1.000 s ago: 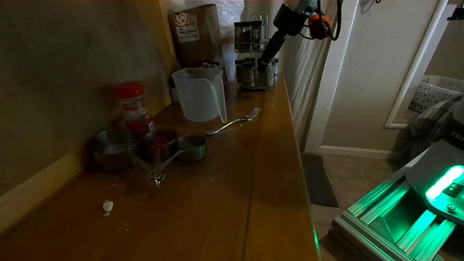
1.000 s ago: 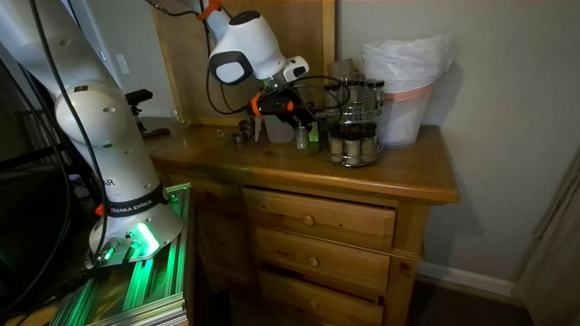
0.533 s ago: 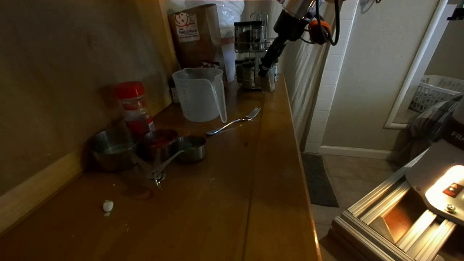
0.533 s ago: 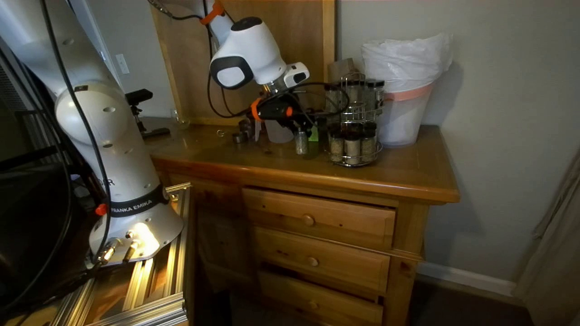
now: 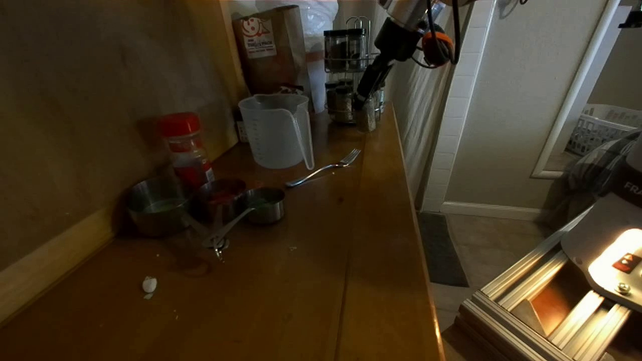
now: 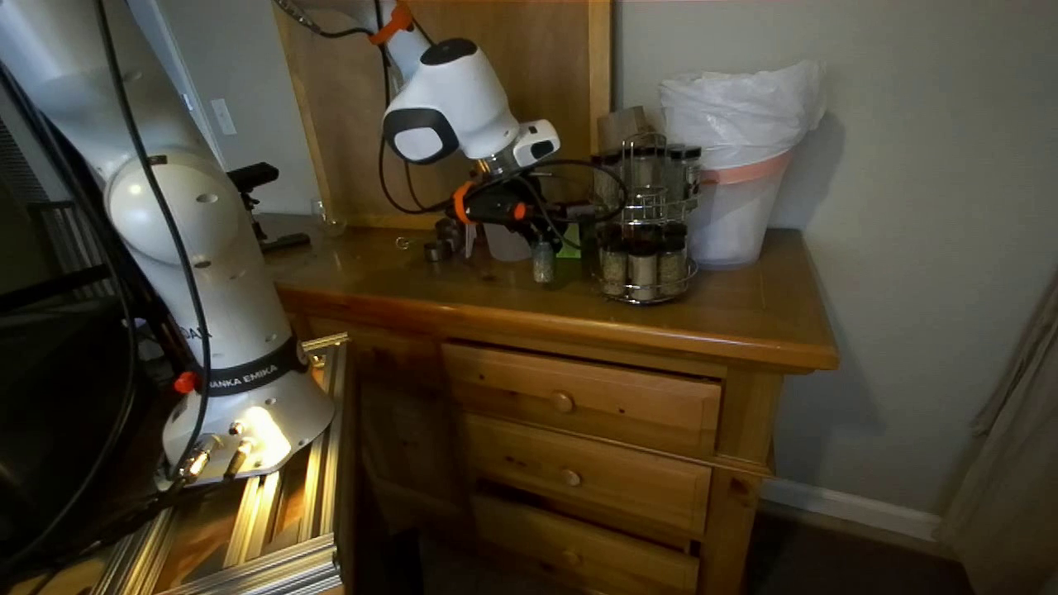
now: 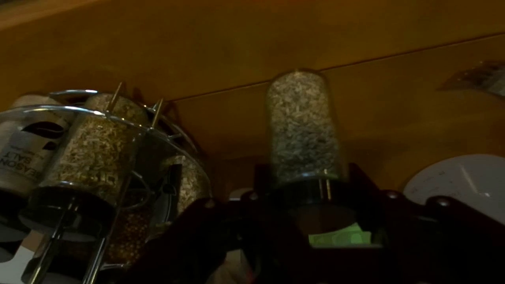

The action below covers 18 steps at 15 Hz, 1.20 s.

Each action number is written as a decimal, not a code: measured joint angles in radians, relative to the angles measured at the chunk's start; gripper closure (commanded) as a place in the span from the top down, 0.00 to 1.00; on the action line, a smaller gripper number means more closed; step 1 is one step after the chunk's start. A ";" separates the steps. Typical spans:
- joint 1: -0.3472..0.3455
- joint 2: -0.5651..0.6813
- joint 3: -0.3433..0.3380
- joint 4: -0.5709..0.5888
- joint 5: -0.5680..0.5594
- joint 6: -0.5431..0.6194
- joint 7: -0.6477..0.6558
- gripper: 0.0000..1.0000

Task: Move one bottle from the spice rack to the counter

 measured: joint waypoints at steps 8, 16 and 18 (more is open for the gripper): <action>0.010 0.065 0.001 0.022 0.045 0.024 -0.020 0.75; 0.010 0.102 0.001 0.028 0.045 0.043 -0.020 1.00; 0.010 0.101 0.002 0.028 0.044 0.081 -0.024 1.00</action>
